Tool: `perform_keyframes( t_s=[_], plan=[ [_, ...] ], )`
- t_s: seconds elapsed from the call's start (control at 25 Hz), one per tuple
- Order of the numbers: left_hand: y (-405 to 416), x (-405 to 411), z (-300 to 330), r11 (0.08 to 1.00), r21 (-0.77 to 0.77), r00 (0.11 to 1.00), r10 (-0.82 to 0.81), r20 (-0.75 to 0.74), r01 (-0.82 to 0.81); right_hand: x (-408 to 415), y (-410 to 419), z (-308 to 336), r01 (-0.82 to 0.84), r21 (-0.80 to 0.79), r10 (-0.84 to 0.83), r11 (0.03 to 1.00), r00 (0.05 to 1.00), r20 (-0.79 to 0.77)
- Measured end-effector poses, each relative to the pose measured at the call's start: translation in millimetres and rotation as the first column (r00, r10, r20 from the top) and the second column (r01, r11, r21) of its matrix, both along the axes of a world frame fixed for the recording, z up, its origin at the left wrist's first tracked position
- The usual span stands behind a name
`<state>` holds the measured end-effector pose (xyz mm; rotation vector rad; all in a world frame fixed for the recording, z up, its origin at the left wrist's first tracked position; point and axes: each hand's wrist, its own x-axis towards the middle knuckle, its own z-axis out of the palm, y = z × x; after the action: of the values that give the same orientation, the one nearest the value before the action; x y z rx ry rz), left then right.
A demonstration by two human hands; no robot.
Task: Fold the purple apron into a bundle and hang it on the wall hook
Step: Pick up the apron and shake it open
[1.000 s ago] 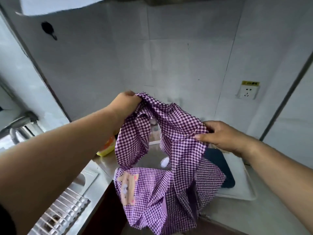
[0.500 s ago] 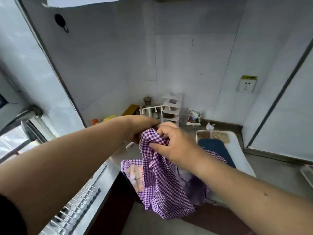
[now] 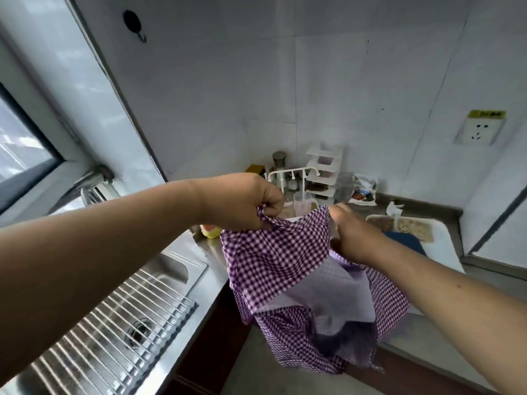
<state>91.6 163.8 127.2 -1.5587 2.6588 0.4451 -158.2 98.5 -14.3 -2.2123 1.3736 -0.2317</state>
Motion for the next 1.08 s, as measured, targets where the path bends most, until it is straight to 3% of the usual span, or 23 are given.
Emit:
perform_keyframes(
  t_s=[0.04,0.16,0.2,0.36,0.48,0.6,0.68,0.84,1.08],
  plan=[
    [2.1,1.0,6.7,1.0,-0.013,1.0,-0.011,-0.01,0.011,6.7,-5.8,-2.9,-0.053,0.021,0.054,0.998,0.997,-0.062],
    [8.3,8.1,20.5,0.995,-0.081,0.998,-0.055,-0.011,0.054,26.2,-8.4,-3.1,-0.075,0.325,0.142,0.943,0.972,-0.188],
    [10.7,14.0,23.6,0.995,-0.097,0.999,-0.036,-0.005,0.036,31.7,-8.1,-7.2,-0.131,0.353,0.216,0.926,0.954,-0.211],
    [23.1,41.9,30.5,0.986,-0.106,0.988,0.135,0.081,-0.126,42.0,-4.8,-20.4,-0.345,0.143,0.373,0.927,0.829,-0.416],
    [28.1,65.8,24.3,0.961,0.01,0.906,0.256,0.336,-0.276,36.6,-17.2,3.9,-0.284,-0.023,0.273,0.958,0.939,-0.21],
    [28.8,85.8,13.8,0.908,0.141,0.794,0.26,0.55,-0.395,28.6,-22.8,52.7,-0.275,-0.185,0.267,0.943,0.961,-0.069],
    [27.8,89.0,4.1,0.898,0.171,0.82,0.274,0.502,-0.405,34.1,-9.2,82.6,-0.35,-0.325,0.36,0.879,0.932,-0.033],
    [26.4,62.7,-18.2,0.938,0.166,0.951,0.288,0.11,-0.303,53.9,25.5,114.7,-0.491,-0.569,0.558,0.66,0.827,-0.066],
    [38.2,26.8,-65.9,0.964,0.159,0.974,0.224,-0.038,-0.215,47.0,50.8,130.1,-0.449,-0.625,0.501,0.639,0.859,-0.105]
  ],
)
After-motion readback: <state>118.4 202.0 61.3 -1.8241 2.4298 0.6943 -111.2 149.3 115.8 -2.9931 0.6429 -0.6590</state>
